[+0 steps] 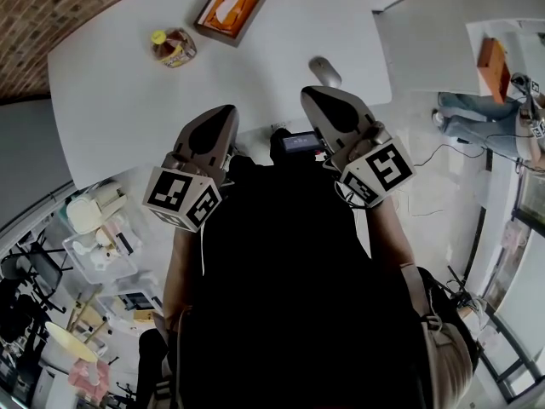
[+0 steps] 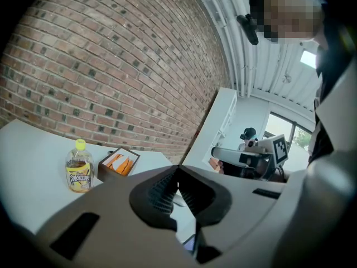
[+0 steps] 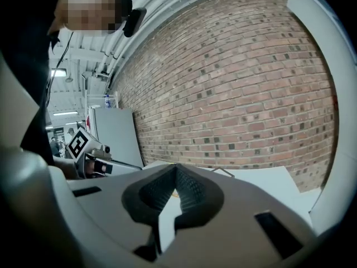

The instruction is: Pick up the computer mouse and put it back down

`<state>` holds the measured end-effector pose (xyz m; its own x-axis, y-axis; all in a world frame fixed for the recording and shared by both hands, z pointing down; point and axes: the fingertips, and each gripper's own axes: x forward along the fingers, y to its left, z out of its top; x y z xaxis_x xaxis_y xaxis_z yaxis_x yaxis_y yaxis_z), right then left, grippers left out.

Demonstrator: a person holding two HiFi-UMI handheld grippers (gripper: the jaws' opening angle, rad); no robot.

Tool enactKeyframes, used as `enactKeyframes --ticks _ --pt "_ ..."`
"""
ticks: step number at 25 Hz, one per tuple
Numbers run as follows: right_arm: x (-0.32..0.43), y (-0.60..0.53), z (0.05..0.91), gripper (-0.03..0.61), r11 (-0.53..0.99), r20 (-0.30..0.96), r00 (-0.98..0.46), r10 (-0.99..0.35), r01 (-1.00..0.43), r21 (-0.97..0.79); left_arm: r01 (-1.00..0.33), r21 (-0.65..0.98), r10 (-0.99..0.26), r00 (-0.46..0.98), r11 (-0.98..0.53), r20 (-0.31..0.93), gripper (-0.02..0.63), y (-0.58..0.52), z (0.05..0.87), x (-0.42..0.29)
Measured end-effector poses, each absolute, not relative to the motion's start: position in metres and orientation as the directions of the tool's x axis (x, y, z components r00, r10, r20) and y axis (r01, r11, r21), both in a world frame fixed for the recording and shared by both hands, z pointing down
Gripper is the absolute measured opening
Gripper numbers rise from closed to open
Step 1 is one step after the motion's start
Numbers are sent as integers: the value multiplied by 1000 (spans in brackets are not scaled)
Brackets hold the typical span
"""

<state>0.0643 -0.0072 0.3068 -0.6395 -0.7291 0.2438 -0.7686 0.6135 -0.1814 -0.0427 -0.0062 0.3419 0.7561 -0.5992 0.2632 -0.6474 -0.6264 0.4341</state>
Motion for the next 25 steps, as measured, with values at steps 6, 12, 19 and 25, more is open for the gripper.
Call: enactKeyframes --ticks 6,12,19,25 --pt "65 -5 300 17 618 227 -642 -732 -767 -173 -645 433 -596 759 -630 262 12 -6 342 -43" --pt "68 -2 298 17 616 228 -641 -733 -768 -176 -642 436 -591 761 -630 267 12 -3 343 -41" --pt "72 2 298 17 617 227 -642 -732 -767 -176 -641 436 -589 763 -632 267 12 1 344 -39" --pt "75 4 298 17 622 228 -646 -729 -764 -172 -640 437 -591 763 -631 264 12 2 343 -36"
